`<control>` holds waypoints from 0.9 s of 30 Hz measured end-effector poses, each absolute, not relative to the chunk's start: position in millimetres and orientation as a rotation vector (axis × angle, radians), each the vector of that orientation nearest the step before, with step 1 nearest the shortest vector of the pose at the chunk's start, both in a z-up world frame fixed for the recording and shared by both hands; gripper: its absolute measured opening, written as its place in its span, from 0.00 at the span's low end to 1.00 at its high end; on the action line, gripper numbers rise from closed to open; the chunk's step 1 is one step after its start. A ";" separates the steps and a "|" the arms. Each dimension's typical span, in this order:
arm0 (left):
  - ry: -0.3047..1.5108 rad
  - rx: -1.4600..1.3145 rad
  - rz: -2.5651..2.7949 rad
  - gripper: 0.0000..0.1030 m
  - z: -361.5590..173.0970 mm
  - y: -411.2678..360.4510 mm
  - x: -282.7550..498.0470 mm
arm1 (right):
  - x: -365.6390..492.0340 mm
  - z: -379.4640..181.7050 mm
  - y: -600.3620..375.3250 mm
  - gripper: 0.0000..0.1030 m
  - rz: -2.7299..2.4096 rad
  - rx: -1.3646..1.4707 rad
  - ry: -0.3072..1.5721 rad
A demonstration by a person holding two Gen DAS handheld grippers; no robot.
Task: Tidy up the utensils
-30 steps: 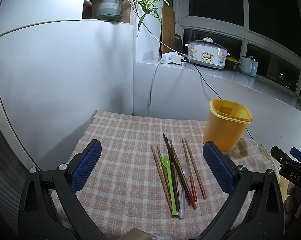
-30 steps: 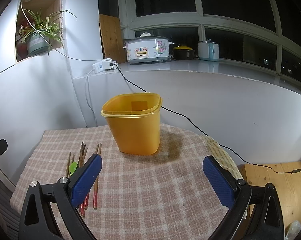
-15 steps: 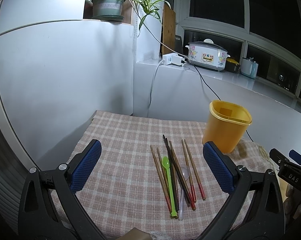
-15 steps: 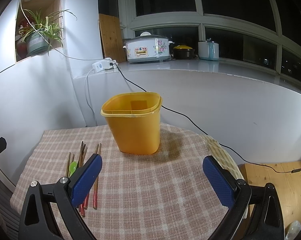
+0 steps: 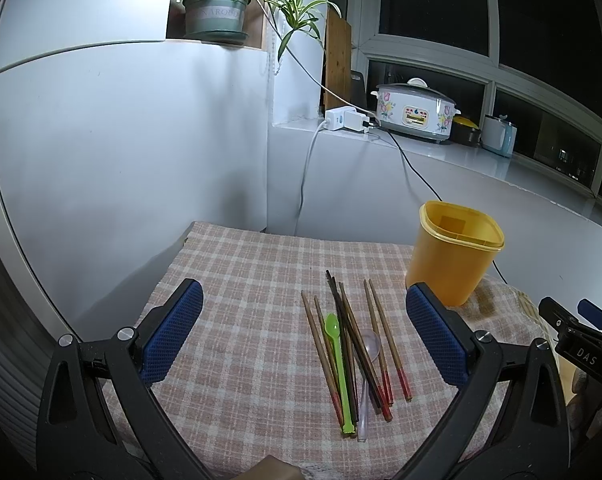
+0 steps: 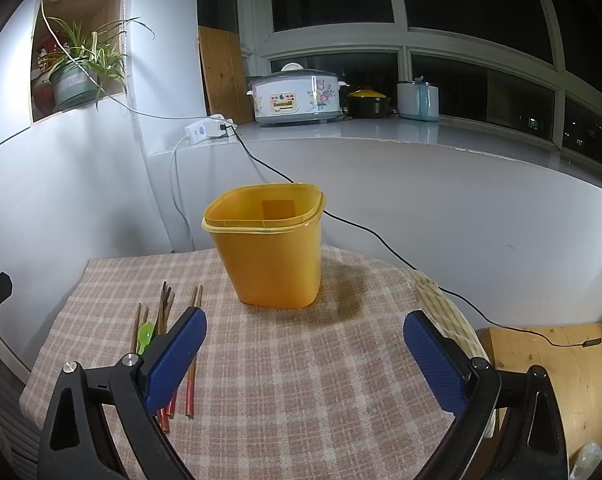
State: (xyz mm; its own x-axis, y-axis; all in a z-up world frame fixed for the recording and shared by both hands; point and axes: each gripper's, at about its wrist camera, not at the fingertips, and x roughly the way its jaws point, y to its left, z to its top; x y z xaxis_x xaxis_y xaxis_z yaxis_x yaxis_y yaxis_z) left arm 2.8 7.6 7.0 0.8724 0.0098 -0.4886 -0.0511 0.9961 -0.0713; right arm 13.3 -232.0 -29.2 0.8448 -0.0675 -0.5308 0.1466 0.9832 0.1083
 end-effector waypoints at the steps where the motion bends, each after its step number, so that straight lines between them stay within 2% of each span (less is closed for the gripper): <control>1: 0.510 -0.084 0.032 1.00 6.7 7.3 2.5 | 13.3 -29.1 -232.1 0.97 -0.113 0.147 0.554; 27: 0.511 -0.083 0.032 1.00 6.2 7.8 2.1 | 16.1 -29.2 -230.9 0.92 -0.098 0.156 0.562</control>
